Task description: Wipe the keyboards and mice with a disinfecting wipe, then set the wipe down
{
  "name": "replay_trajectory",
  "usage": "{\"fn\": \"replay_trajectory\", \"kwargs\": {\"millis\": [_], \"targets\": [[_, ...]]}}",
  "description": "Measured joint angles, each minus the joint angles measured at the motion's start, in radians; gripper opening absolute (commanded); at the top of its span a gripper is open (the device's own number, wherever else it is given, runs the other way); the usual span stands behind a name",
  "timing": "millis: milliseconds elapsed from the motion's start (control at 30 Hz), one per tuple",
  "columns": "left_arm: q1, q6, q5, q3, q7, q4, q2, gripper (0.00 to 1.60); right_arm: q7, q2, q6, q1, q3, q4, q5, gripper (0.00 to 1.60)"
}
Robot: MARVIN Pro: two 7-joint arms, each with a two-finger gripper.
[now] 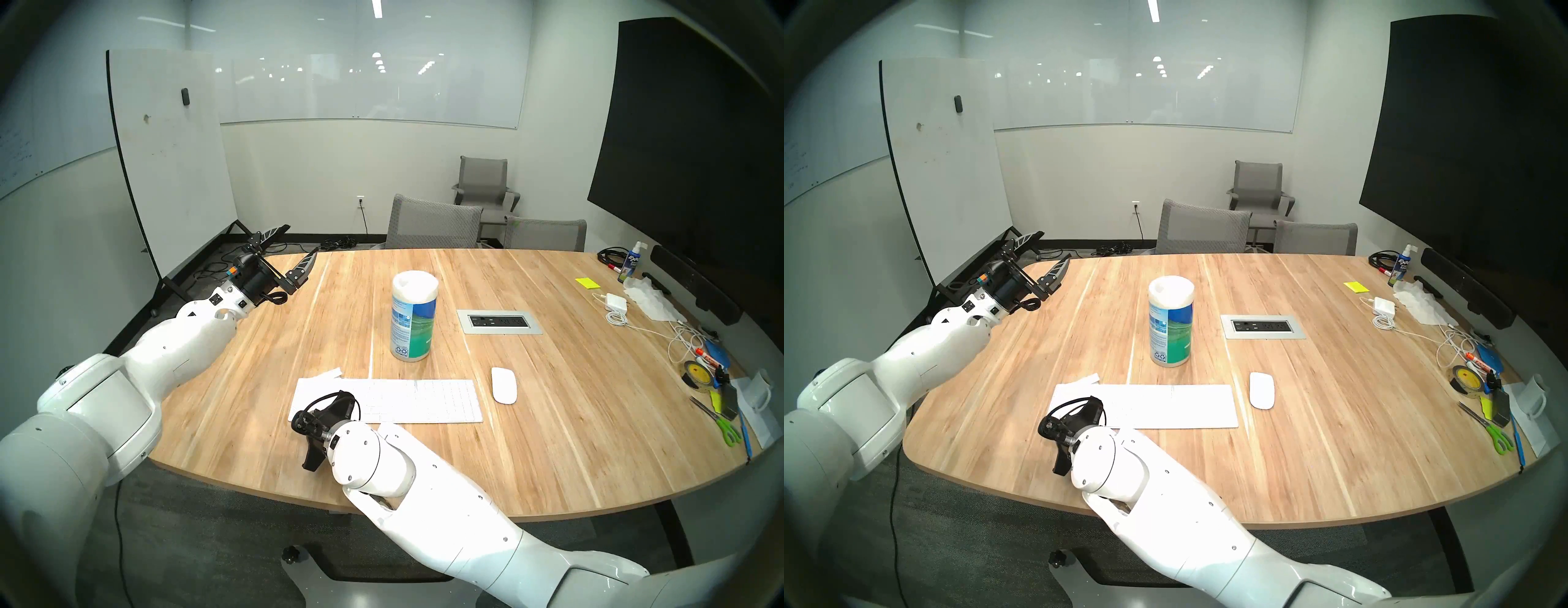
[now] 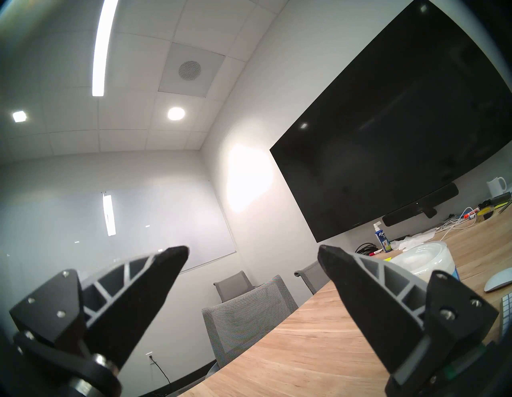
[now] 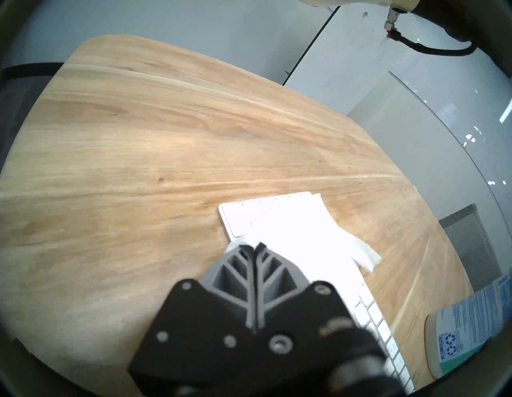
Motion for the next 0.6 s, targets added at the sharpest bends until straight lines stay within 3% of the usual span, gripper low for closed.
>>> {"fn": "replay_trajectory", "kwargs": {"millis": [600], "targets": [[0.001,0.000,0.005,-0.007,-0.002,0.001,-0.002,1.60,0.015,0.111,-0.002,-0.048,0.066,-0.089,-0.010,0.00]]}}
